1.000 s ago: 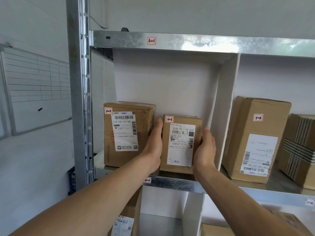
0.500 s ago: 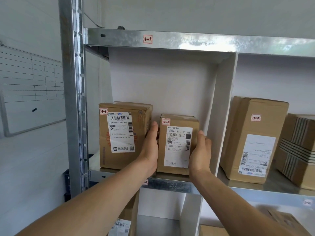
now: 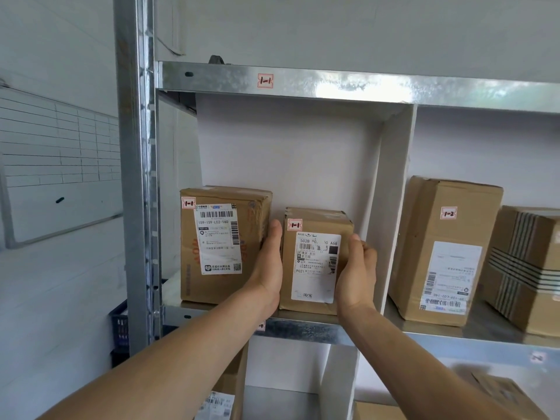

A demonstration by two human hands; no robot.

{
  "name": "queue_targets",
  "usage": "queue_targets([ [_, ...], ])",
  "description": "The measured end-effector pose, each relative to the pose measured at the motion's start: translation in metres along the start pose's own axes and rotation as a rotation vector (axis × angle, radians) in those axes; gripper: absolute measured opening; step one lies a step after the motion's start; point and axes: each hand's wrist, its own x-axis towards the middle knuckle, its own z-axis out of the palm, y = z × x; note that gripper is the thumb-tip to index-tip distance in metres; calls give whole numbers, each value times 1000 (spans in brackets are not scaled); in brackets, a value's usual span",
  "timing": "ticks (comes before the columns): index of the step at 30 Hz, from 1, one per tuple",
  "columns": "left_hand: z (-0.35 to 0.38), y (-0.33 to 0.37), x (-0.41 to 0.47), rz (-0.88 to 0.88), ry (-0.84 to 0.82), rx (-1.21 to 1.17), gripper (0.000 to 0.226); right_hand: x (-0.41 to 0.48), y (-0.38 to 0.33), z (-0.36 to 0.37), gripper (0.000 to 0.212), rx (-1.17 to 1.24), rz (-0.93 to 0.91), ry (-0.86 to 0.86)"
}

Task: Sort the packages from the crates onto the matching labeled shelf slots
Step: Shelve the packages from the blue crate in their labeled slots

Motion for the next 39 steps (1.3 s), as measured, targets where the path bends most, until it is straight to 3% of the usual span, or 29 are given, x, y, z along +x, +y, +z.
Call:
queue_targets([
  [9, 4, 23, -43, -63, -35, 27, 41, -16, -9, -4, 38, 2, -27, 33],
  [13, -3, 26, -56, -85, -49, 37, 59, -28, -13, -5, 40, 16, -28, 39],
  [21, -21, 32, -74, -90, -101, 25, 69, -61, -28, -8, 26, 37, -103, 75],
  [25, -34, 35, -84, -95, -109, 61, 100, -81, -31, -5, 22, -11, -179, 90],
  [29, -49, 44, -100, -65, -98, 50, 81, -99, -34, 7, 25, -41, -193, 72],
  [39, -102, 64, -128, 41, 20, 70, 92, -145, -34, 56, 13, -26, -178, -33],
])
